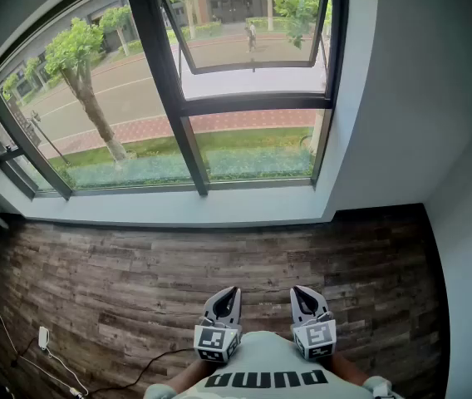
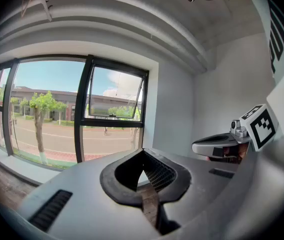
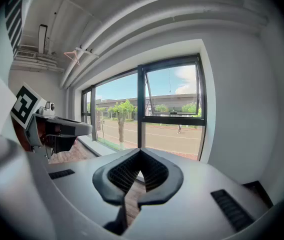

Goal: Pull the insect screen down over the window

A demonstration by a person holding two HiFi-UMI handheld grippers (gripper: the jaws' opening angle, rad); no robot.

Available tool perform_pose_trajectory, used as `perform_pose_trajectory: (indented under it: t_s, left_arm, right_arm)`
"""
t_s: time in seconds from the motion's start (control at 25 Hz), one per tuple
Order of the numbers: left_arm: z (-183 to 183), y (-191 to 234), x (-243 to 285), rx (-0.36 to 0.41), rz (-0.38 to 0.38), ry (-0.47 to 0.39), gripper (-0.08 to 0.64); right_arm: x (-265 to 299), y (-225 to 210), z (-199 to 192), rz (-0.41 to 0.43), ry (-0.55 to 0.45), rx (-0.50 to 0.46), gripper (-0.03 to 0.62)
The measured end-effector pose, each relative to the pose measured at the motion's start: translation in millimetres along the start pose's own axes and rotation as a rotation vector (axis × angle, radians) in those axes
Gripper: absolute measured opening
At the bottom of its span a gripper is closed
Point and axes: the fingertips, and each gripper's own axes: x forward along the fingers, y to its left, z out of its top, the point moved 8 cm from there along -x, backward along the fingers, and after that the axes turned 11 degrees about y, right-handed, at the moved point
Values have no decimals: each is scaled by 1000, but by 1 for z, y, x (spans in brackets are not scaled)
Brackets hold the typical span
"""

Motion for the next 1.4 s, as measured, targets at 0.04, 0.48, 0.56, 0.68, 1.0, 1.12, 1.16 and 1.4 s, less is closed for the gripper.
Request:
perform_pose_trajectory:
  t_s: [0.04, 0.48, 0.56, 0.68, 1.0, 1.12, 1.16, 1.4]
  left_arm:
    - [0, -1, 0, 1, -1, 0, 14]
    - [1, 0, -6, 11, -4, -9, 14]
    - [1, 2, -8, 11, 2, -13, 14]
    - [0, 9, -13, 3, 17, -15, 14]
    - [-6, 22, -20, -24, 42, -7, 14]
    - [-7, 27, -15, -35, 29, -13, 14]
    - [-8, 29, -12, -38, 24, -11, 14]
    - [-6, 50, 5, -40, -12, -5, 14]
  right_arm:
    - [0, -1, 0, -5, -4, 0, 5]
    - [-4, 3, 3, 1, -17, 13, 5]
    - [-3, 4, 5, 1, -26, 15, 5]
    - [3, 8, 8, 7, -40, 14, 5]
    - [12, 21, 11, 19, -3, 0, 5]
    - [17, 21, 11, 5, 10, -2, 5]
    - [19, 21, 12, 0, 14, -3, 5]
    - [40, 26, 12, -29, 34, -2, 5]
